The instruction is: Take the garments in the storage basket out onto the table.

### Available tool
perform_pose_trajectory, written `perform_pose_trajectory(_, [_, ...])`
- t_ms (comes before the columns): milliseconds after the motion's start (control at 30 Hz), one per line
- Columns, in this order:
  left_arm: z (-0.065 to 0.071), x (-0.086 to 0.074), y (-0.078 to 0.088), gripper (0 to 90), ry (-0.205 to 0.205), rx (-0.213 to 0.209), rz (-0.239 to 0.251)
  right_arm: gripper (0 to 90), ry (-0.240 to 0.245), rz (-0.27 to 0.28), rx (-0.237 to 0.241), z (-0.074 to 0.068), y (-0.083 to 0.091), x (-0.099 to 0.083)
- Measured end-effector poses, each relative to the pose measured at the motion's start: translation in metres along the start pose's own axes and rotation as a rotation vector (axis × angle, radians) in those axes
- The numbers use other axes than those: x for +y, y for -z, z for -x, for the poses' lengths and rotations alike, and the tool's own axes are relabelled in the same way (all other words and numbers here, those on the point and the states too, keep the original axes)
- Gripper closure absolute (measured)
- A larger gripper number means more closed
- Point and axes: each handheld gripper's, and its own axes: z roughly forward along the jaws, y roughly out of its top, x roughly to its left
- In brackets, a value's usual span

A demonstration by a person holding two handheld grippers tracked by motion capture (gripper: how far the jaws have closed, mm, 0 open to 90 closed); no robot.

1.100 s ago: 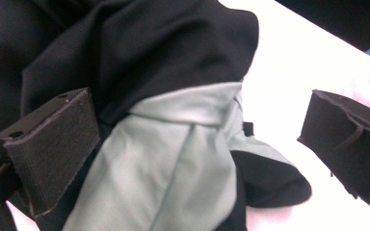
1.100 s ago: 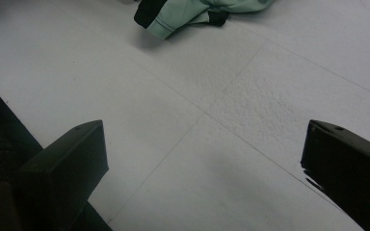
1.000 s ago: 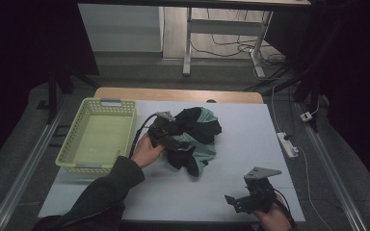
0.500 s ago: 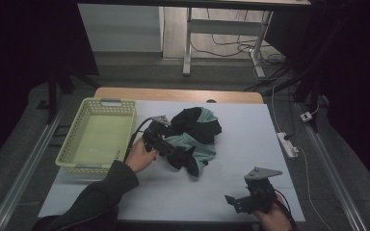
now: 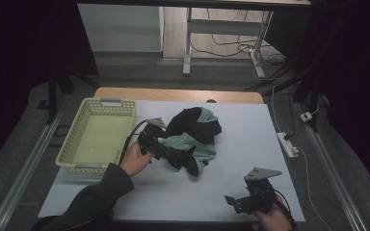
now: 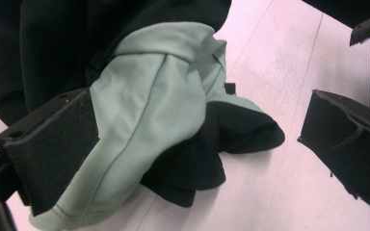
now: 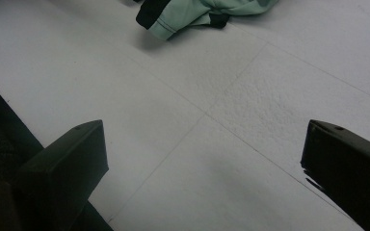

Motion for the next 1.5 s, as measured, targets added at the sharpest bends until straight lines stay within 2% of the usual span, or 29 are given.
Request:
perform_pose_trajectory(200, [0.003,-0.003,0.007,0.0,0.003,-0.002,-0.003,2.0,0.000,0.001,-0.001,0.000,0.000,0.000])
perform_pose_trajectory(600, [0.008,-0.014,0.021,0.0,0.035,-0.028,0.008,2.0,-0.002,0.003,-0.004,0.000,0.000,0.000])
perform_pose_trajectory(900, [0.014,-0.025,0.033,0.1,0.059,-0.051,0.035,2.0,0.007,0.001,-0.004,0.000,0.000,0.000])
perform_pose_trajectory(1200, [0.017,-0.036,0.046,0.2,0.075,-0.048,0.045,2.0,0.011,0.001,-0.004,0.000,0.000,0.000])
perform_pose_trajectory(1500, [0.017,-0.046,0.065,0.4,0.105,-0.038,0.084,2.0,0.011,0.000,-0.005,0.000,0.000,0.000])
